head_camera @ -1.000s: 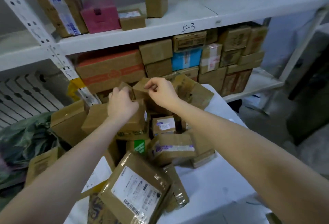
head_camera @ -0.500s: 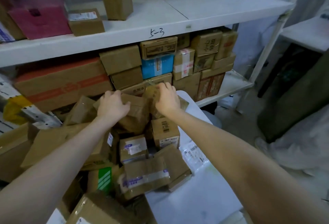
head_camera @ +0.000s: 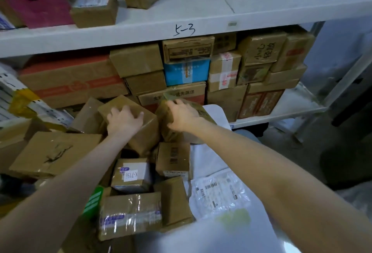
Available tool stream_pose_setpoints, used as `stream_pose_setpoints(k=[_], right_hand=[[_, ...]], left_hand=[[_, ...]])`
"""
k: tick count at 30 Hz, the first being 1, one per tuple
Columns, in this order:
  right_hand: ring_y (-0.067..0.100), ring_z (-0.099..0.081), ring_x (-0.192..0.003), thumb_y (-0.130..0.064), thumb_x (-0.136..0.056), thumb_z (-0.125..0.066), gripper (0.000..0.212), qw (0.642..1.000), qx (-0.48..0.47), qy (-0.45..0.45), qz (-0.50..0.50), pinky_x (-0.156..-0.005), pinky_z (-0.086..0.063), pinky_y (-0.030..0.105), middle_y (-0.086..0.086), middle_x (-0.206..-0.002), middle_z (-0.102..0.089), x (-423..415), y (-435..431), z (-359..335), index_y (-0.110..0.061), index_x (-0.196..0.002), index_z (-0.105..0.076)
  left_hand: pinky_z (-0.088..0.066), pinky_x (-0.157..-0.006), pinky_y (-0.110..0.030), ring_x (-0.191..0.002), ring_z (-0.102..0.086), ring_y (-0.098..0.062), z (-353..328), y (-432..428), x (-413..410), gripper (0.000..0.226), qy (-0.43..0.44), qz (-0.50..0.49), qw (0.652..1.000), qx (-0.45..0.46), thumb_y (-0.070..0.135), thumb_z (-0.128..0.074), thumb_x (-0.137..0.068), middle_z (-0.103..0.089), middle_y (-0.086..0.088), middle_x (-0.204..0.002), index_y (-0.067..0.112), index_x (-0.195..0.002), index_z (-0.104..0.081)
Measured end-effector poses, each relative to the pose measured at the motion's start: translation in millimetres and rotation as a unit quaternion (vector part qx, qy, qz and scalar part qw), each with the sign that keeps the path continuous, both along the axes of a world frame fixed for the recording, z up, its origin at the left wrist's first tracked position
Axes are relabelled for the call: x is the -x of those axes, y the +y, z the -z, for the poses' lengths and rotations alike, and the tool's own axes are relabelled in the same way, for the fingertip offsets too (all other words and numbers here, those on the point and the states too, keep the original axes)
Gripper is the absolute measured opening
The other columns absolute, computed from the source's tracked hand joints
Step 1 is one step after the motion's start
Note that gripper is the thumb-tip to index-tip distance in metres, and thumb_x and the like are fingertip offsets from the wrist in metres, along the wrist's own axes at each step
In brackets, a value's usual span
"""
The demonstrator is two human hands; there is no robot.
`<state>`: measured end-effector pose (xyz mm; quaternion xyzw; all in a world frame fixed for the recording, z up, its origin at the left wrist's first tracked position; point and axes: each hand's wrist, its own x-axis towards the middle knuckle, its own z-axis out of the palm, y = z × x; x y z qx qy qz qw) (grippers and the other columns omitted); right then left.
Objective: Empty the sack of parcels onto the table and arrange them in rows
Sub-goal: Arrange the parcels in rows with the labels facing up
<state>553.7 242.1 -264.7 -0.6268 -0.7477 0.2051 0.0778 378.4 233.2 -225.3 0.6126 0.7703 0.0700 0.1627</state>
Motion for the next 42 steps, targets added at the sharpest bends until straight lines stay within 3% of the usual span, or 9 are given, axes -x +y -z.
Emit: stream_pose_setpoints(k=[5,9,15,19,22,27,30,37,42], right_hand=[[0.042,-0.015,-0.143,-0.053,-0.069,-0.078,0.115,0.995,0.084,0.014,-0.042,-0.111,-0.027,0.057,0.011,-0.159,-0.013,-34.9,16.0,-7.8,-0.034,-0.153,-0.002],[0.034,0.007,-0.147,-0.053,-0.061,-0.084,0.131,0.981,0.171,-0.023,-0.090,-0.114,-0.012,0.059,0.000,-0.162,0.006,-45.8,23.3,-9.2,-0.037,-0.152,0.010],[0.029,-0.008,-0.148,-0.033,-0.057,-0.091,0.142,0.973,0.175,-0.068,-0.137,-0.114,-0.026,0.056,-0.002,-0.162,0.006,-41.0,32.8,-4.1,-0.035,-0.150,0.017],[0.029,-0.007,-0.148,-0.035,-0.057,-0.090,0.144,0.964,0.186,-0.118,-0.147,-0.114,-0.026,0.055,0.003,-0.162,0.005,-42.4,43.6,5.3,-0.034,-0.148,0.021],[0.029,-0.002,-0.148,-0.036,-0.056,-0.091,0.146,0.962,0.197,-0.123,-0.141,-0.115,-0.024,0.055,0.004,-0.161,0.011,-43.4,51.0,12.2,-0.034,-0.147,0.023],[0.026,0.015,-0.147,-0.047,-0.052,-0.090,0.151,0.953,0.153,-0.189,-0.182,-0.116,-0.008,0.058,0.000,-0.158,0.025,-44.5,61.4,6.7,-0.031,-0.147,0.026],[0.023,0.019,-0.147,-0.047,-0.051,-0.090,0.154,0.949,0.140,-0.189,-0.208,-0.114,0.000,0.059,-0.001,-0.159,0.024,-42.8,67.5,9.8,-0.030,-0.146,0.029],[0.036,-0.002,-0.146,-0.040,-0.053,-0.089,0.145,0.971,0.104,-0.093,-0.192,-0.116,-0.009,0.053,0.008,-0.158,-0.001,-45.7,65.3,23.0,-0.038,-0.147,0.021],[0.051,0.006,-0.141,-0.052,-0.046,-0.087,0.144,0.982,0.144,-0.034,-0.118,-0.113,-0.013,0.063,0.014,-0.156,-0.005,-58.1,64.6,15.7,-0.048,-0.143,0.021]], left_hand=[[-0.026,-0.112,-0.059,-0.145,-0.007,-0.037,12.6,2.4,-10.6,0.088,-0.026,-0.070,0.997,0.016,0.070,-0.055,-0.080,-0.014,-0.015,-0.155,0.019,-0.147,-0.029],[-0.026,-0.112,-0.058,-0.147,-0.002,-0.034,20.4,2.6,-18.8,0.097,-0.047,-0.094,0.994,-0.016,0.069,-0.066,-0.072,-0.013,-0.014,-0.156,0.019,-0.146,-0.027],[-0.017,-0.117,-0.057,-0.148,0.001,-0.032,22.9,3.7,-15.3,0.094,-0.004,0.021,1.000,0.012,0.052,-0.077,-0.071,-0.013,-0.009,-0.158,0.022,-0.146,-0.028],[-0.005,-0.117,-0.059,-0.148,0.013,-0.032,21.9,-1.7,-13.9,0.090,0.001,0.032,0.999,0.026,0.055,-0.078,-0.069,0.002,-0.009,-0.161,0.030,-0.143,-0.032],[-0.011,-0.116,-0.061,-0.148,0.007,-0.034,28.2,-7.3,-13.4,0.103,-0.012,-0.027,0.999,0.011,0.067,-0.078,-0.059,0.005,-0.009,-0.159,0.033,-0.141,-0.026],[-0.033,-0.108,-0.056,-0.143,-0.012,-0.035,31.2,-8.3,-20.7,0.116,0.008,-0.062,0.998,0.032,0.055,-0.084,-0.058,0.001,-0.007,-0.156,0.028,-0.144,-0.012],[-0.031,-0.108,-0.055,-0.144,-0.010,-0.036,30.1,-6.2,-20.8,0.117,0.014,-0.055,0.998,0.037,0.051,-0.084,-0.061,0.004,-0.007,-0.158,0.029,-0.148,-0.009],[-0.025,-0.112,-0.057,-0.146,-0.003,-0.036,26.0,-5.3,-18.7,0.116,-0.012,-0.077,0.995,0.066,0.052,-0.082,-0.065,0.012,-0.005,-0.159,0.031,-0.151,-0.006],[-0.031,-0.111,-0.054,-0.140,-0.019,-0.039,14.2,-3.4,-3.5,0.106,-0.134,-0.189,0.973,0.005,0.051,-0.081,-0.063,-0.011,-0.011,-0.152,0.027,-0.148,-0.022]])
